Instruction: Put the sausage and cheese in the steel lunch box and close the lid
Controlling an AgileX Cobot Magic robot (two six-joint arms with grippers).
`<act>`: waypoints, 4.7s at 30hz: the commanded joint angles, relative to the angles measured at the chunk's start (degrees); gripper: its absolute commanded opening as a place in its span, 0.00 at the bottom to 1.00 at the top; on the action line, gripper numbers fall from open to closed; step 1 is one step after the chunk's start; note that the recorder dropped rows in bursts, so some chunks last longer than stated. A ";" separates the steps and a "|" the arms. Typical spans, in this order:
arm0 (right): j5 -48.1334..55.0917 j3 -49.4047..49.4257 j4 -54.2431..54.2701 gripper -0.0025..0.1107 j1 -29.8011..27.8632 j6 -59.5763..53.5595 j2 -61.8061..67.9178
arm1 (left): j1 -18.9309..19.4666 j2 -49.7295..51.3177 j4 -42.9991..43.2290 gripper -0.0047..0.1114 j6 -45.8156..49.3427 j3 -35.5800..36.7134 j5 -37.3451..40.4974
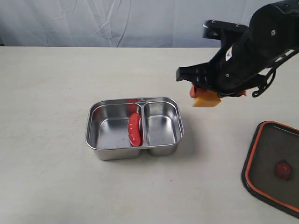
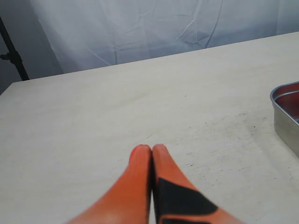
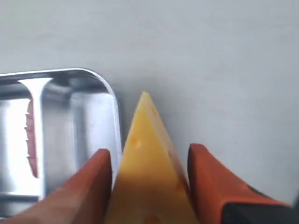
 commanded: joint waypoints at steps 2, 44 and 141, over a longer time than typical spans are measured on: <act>-7.30 -1.04 6.53 0.02 5.10 -11.05 1.68 | -0.35 -0.28 -0.22 0.04 -0.46 -0.06 -0.15; 29.15 7.21 -19.34 0.39 6.91 -9.30 -17.34 | -0.35 -0.28 -0.22 0.04 -0.46 -0.06 -0.15; 11.50 18.34 73.53 0.01 7.04 -66.25 -50.74 | -0.56 -0.28 -65.56 0.04 -1.60 -0.06 2.99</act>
